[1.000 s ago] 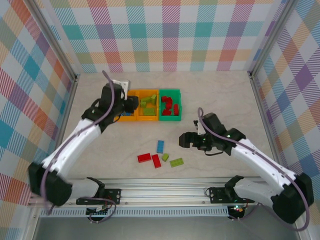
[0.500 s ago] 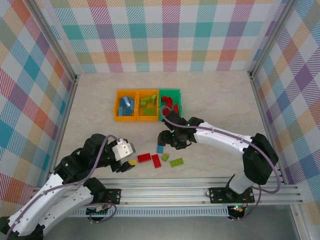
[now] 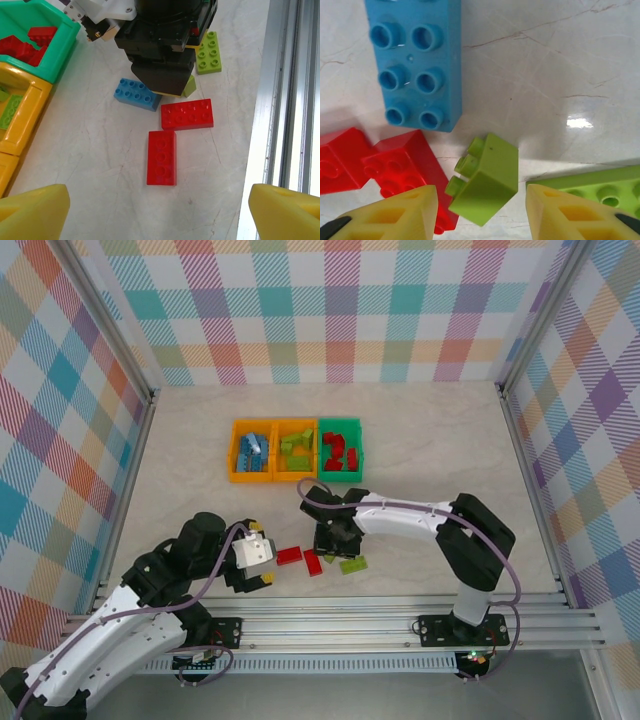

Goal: Sort the legos into containers by color

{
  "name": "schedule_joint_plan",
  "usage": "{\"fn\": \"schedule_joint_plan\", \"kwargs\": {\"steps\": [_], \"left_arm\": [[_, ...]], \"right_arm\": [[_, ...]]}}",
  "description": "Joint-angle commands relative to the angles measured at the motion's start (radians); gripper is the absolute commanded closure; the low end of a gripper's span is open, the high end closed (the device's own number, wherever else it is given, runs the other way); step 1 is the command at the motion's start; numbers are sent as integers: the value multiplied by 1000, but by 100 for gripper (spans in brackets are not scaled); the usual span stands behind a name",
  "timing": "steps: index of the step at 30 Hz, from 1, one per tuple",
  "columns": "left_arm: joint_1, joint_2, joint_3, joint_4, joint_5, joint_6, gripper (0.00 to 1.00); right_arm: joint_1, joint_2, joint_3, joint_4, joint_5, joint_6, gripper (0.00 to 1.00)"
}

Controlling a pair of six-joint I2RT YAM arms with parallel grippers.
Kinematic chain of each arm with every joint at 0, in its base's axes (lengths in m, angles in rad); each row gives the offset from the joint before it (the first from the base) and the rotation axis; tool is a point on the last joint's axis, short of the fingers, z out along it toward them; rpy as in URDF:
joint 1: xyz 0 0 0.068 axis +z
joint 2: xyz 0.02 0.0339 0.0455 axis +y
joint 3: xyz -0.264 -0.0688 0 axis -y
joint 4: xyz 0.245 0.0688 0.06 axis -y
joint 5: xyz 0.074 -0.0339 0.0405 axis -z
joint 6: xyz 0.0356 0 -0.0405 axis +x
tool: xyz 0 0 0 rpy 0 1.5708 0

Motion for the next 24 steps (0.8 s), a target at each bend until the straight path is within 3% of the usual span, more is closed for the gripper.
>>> {"fn": "schedule_joint_plan", "kwargs": {"steps": [1, 6, 17, 21, 24], "left_arm": [[-8, -20, -12, 33, 19, 17, 7], [-6, -25, -20, 31, 14, 21, 6], [-7, -52, -34, 34, 10, 23, 4], [-2, -81, -43, 49, 14, 23, 4], [10, -123, -59, 77, 53, 23, 3]], "right_arm": [[3, 24, 28, -18, 19, 24, 51], [3, 34, 12, -15, 42, 41, 52], [-4, -31, 14, -35, 167, 28, 76], [-6, -118, 28, -16, 250, -53, 81], [-6, -209, 36, 95, 346, -229, 84]]}}
